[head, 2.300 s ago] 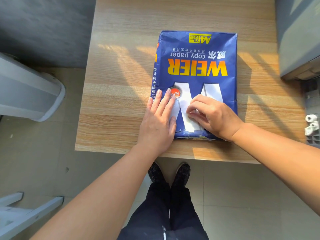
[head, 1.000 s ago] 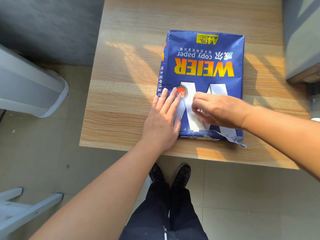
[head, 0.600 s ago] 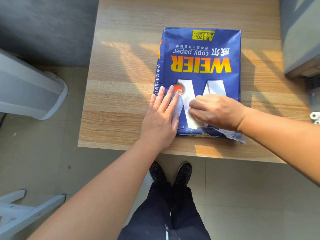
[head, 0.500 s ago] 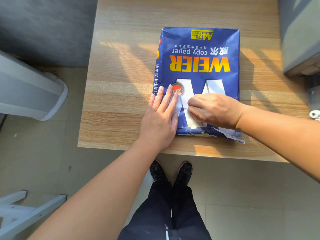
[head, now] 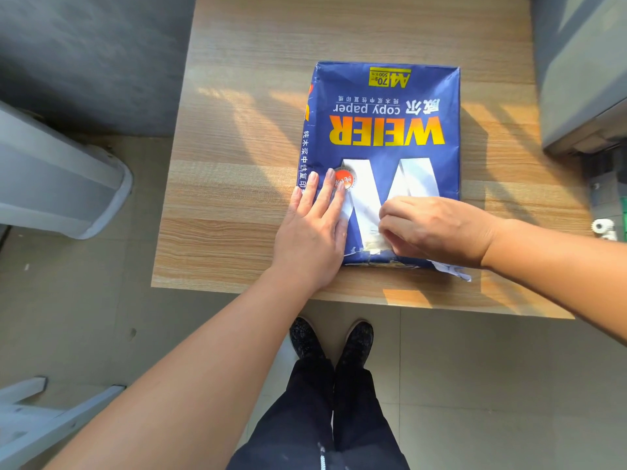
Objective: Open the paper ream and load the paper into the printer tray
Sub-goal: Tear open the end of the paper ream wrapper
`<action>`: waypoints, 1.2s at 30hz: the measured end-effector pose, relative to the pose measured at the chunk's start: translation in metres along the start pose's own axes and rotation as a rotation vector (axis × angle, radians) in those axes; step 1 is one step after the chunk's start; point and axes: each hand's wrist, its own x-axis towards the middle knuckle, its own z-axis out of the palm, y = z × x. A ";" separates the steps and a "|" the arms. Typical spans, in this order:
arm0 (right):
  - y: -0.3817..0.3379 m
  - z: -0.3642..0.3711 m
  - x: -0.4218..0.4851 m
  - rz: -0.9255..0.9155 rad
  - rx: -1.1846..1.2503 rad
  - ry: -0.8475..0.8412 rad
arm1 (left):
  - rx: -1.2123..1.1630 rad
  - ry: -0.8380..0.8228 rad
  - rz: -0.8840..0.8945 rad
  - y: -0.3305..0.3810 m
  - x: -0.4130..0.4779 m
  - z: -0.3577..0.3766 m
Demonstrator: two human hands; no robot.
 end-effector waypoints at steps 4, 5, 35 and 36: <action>-0.005 -0.006 -0.005 0.012 0.007 -0.023 | -0.004 0.002 -0.003 0.001 0.000 -0.001; -0.006 -0.007 -0.006 0.025 0.010 -0.020 | -0.001 -0.001 -0.005 0.002 0.000 -0.001; -0.010 0.024 -0.016 0.007 -0.077 0.202 | -0.013 0.048 0.070 0.013 0.032 0.015; -0.012 0.023 -0.017 0.005 -0.085 0.207 | -0.009 0.048 0.074 0.013 0.031 0.016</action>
